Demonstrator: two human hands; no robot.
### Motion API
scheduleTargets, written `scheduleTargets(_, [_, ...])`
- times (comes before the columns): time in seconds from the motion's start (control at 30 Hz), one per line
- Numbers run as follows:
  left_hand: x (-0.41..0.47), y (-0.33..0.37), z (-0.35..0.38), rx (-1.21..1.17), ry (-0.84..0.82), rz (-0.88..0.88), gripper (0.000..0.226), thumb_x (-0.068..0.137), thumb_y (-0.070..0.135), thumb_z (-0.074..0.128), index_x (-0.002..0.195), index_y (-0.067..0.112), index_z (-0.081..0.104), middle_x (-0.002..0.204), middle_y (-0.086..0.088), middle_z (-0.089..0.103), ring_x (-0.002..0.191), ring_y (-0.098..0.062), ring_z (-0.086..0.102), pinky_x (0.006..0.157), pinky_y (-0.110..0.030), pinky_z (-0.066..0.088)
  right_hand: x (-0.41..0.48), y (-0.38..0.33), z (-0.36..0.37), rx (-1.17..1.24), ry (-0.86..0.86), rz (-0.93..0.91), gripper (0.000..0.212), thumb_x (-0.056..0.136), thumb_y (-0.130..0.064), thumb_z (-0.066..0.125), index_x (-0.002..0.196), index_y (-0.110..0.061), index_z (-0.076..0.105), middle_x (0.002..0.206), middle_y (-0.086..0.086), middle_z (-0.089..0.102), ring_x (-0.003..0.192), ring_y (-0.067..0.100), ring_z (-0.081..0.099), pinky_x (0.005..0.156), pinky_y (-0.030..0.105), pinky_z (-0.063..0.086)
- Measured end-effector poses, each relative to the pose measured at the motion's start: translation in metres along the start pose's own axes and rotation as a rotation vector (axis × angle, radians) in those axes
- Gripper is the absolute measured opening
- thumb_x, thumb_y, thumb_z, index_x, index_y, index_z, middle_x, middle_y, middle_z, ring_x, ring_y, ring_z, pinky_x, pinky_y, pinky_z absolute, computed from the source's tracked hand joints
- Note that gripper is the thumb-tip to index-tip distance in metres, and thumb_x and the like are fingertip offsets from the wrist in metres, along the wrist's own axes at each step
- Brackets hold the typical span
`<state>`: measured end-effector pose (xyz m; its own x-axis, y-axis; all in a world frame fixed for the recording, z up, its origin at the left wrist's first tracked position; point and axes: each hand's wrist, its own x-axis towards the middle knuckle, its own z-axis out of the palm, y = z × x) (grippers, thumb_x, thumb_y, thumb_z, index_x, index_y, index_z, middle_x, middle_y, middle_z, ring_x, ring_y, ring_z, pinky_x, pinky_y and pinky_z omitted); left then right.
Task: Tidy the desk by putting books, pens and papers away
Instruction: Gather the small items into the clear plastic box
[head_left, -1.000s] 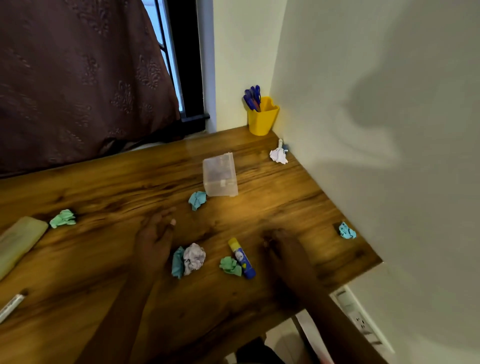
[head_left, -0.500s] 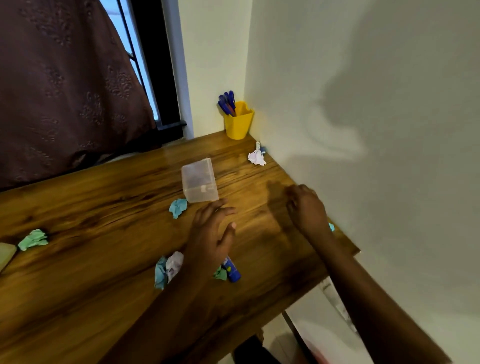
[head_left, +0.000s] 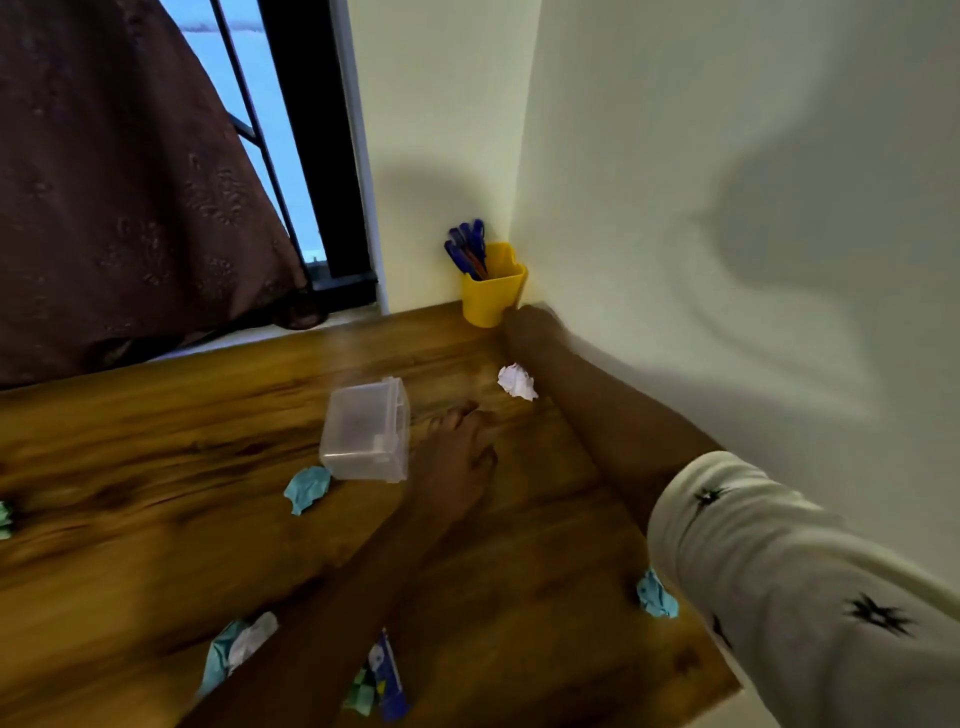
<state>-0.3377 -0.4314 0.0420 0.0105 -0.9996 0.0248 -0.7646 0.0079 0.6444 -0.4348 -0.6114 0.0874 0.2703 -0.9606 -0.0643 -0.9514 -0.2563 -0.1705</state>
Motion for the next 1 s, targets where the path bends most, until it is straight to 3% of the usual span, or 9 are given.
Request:
scheduleTargets(0.27, [-0.013, 0.014, -0.005, -0.346, 0.178, -0.037, 0.029, 0.093, 0.020, 0.057, 0.121, 0.022, 0.060, 0.126, 0.009, 0.054, 0.112, 0.000, 0.050, 0.092, -0.019, 0.040, 0.009, -0.001, -0.001, 0.049, 0.080, 0.043, 0.028, 0.096, -0.010, 0.042, 0.115, -0.001, 0.060, 0.122, 0.017, 0.059, 0.112, 0.030, 0.056, 0.088, 0.036, 0.046])
scheduleTargets(0.33, [-0.022, 0.023, -0.014, -0.531, 0.229, -0.098, 0.024, 0.093, 0.018, 0.057, 0.116, 0.024, 0.062, 0.116, 0.015, 0.059, 0.104, 0.008, 0.053, 0.088, -0.017, 0.044, 0.001, -0.002, -0.019, 0.157, 0.164, 0.017, 0.022, 0.092, -0.009, 0.049, 0.106, -0.001, 0.064, 0.113, 0.017, 0.064, 0.103, 0.031, 0.060, 0.082, 0.033, 0.047])
scheduleTargets(0.4, [-0.033, 0.030, -0.025, -0.755, 0.266, -0.161, 0.022, 0.093, 0.016, 0.055, 0.113, 0.024, 0.063, 0.112, 0.014, 0.064, 0.102, 0.003, 0.059, 0.087, -0.020, 0.048, -0.025, -0.007, -0.042, 0.357, 0.178, -0.048, 0.014, 0.083, -0.010, 0.064, 0.095, -0.005, 0.069, 0.100, 0.012, 0.069, 0.092, 0.025, 0.063, 0.077, 0.029, 0.046])
scheduleTargets(0.53, [-0.061, 0.040, -0.052, -1.389, 0.332, -0.380, 0.022, 0.095, 0.028, 0.046, 0.107, 0.020, 0.064, 0.105, 0.001, 0.071, 0.098, -0.016, 0.067, 0.087, -0.032, 0.050, -0.134, -0.041, -0.087, 0.892, -0.209, -0.218, 0.016, 0.077, -0.006, 0.072, 0.092, -0.009, 0.069, 0.083, 0.002, 0.069, 0.071, 0.004, 0.065, 0.065, 0.014, 0.049])
scheduleTargets(0.63, [-0.092, 0.032, -0.065, -1.847, 0.316, -0.508, 0.044, 0.097, 0.041, 0.036, 0.096, 0.015, 0.072, 0.097, -0.006, 0.073, 0.089, -0.021, 0.068, 0.083, -0.035, 0.051, -0.199, -0.084, -0.076, 0.732, -0.364, -0.323, 0.014, 0.076, -0.012, 0.074, 0.088, -0.017, 0.069, 0.089, -0.004, 0.070, 0.079, 0.001, 0.064, 0.076, 0.005, 0.047])
scheduleTargets(0.7, [-0.118, 0.025, -0.073, -1.971, 0.314, -0.530, 0.053, 0.096, 0.048, 0.034, 0.097, 0.013, 0.074, 0.102, -0.010, 0.072, 0.092, -0.023, 0.069, 0.080, -0.034, 0.054, -0.228, -0.114, -0.057, 0.584, -0.366, -0.361, 0.020, 0.076, -0.015, 0.074, 0.095, -0.021, 0.070, 0.098, -0.005, 0.071, 0.089, 0.005, 0.064, 0.087, 0.021, 0.052])
scheduleTargets(0.8, [-0.165, 0.006, -0.089, -2.039, 0.346, -0.535, 0.051, 0.091, 0.049, 0.037, 0.113, 0.013, 0.067, 0.116, -0.012, 0.068, 0.106, -0.027, 0.064, 0.097, -0.042, 0.044, -0.274, -0.163, -0.032, 0.337, -0.314, -0.438, 0.029, 0.080, -0.019, 0.068, 0.109, -0.024, 0.067, 0.114, -0.004, 0.066, 0.105, 0.011, 0.059, 0.095, 0.030, 0.047])
scheduleTargets(0.9, [-0.215, -0.019, -0.107, -2.083, 0.476, -0.542, 0.052, 0.092, 0.048, 0.035, 0.109, 0.009, 0.066, 0.108, -0.015, 0.069, 0.095, -0.028, 0.067, 0.098, -0.042, 0.040, -0.320, -0.203, -0.027, 0.370, -0.234, -0.502, 0.025, 0.083, -0.027, 0.066, 0.108, -0.030, 0.066, 0.110, -0.010, 0.066, 0.103, 0.007, 0.059, 0.092, 0.028, 0.047])
scheduleTargets(1.0, [-0.268, -0.049, -0.126, -2.086, 0.584, -0.553, 0.047, 0.095, 0.044, 0.036, 0.113, 0.009, 0.063, 0.108, -0.012, 0.069, 0.093, -0.025, 0.068, 0.088, -0.039, 0.051, -0.356, -0.235, -0.036, 0.601, -0.111, -0.522, 0.020, 0.087, -0.023, 0.063, 0.105, -0.030, 0.065, 0.096, -0.019, 0.065, 0.089, -0.003, 0.060, 0.080, 0.019, 0.051])
